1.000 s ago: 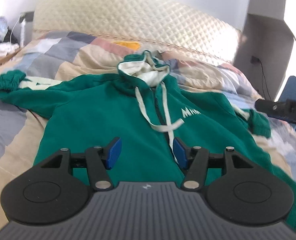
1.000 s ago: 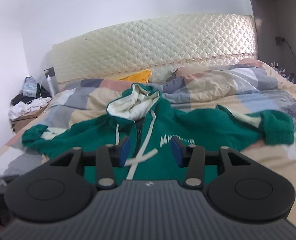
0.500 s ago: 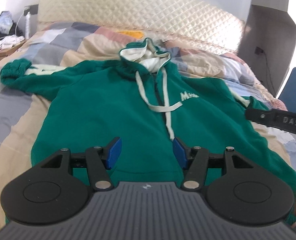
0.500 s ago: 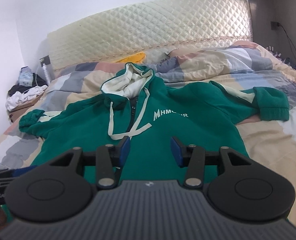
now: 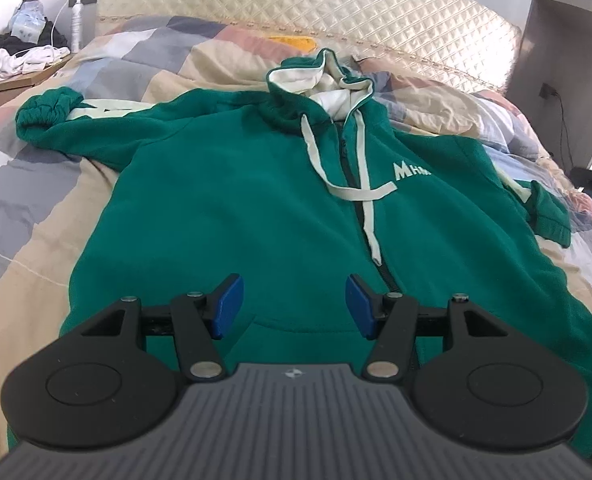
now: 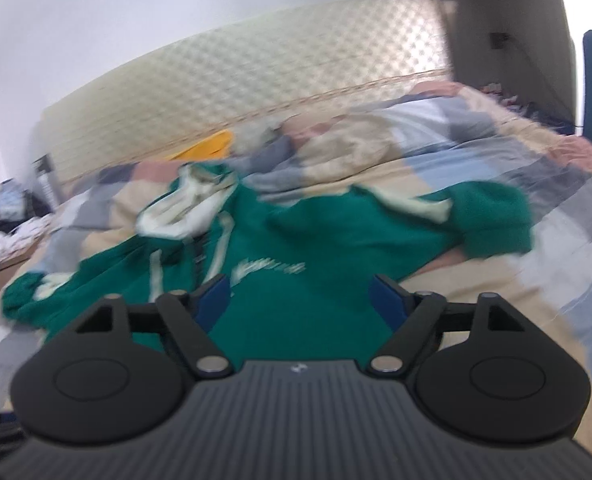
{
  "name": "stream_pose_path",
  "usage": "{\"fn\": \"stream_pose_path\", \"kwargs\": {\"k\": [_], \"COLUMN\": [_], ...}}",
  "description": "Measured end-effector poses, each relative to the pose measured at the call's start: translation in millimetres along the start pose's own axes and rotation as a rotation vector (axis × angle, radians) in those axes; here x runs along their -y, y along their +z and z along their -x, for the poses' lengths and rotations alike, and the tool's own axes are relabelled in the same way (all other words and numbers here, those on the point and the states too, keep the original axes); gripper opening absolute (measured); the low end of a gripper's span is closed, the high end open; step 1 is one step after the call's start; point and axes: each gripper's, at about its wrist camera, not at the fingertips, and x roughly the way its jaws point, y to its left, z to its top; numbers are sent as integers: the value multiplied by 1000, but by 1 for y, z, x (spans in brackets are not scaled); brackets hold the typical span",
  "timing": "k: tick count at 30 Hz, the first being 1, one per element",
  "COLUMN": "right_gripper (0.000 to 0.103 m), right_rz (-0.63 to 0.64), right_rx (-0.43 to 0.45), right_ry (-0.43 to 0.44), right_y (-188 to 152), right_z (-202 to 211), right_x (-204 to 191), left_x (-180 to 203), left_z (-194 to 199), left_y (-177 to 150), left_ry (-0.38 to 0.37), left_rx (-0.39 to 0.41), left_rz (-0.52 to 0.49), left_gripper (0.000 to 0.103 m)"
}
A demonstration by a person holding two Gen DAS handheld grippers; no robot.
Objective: Fold large clothes
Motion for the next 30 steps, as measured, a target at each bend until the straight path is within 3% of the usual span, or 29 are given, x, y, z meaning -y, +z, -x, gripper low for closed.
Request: {"fn": "stream_pose_path", "kwargs": {"k": [9,15,16,17,18,26,30], "right_gripper": [82,83,89,101,103,103,103], "right_rz": [-179,-53,-30,-18,-12,-10,78], "right_rx": [-21,-46,-50,-57,-58,-33,-26], "right_ry": [-89,-136,-138,-140,-143,-206,-264], "right_y": [25,24,22,21,20,10,-1], "right_z": [-50,-94,-101,-107,-111,-144,-171], "right_x": [63,76,81,85,89,127,130], "left_x": [0,-1,-1,-2,-2,-5,-4], "left_z": [-10,-16,-17,-18,-18,-30,-39], "left_y": [0,-1,-1,0,0,5,5], "left_ry": [29,34,32,30,31,33,30], "left_rx": [-2,-6,-8,-10,-10,-4,-19], "left_rz": [12,20,23,27,30,66,70], "left_gripper": [62,63,63,63,63,63,63]}}
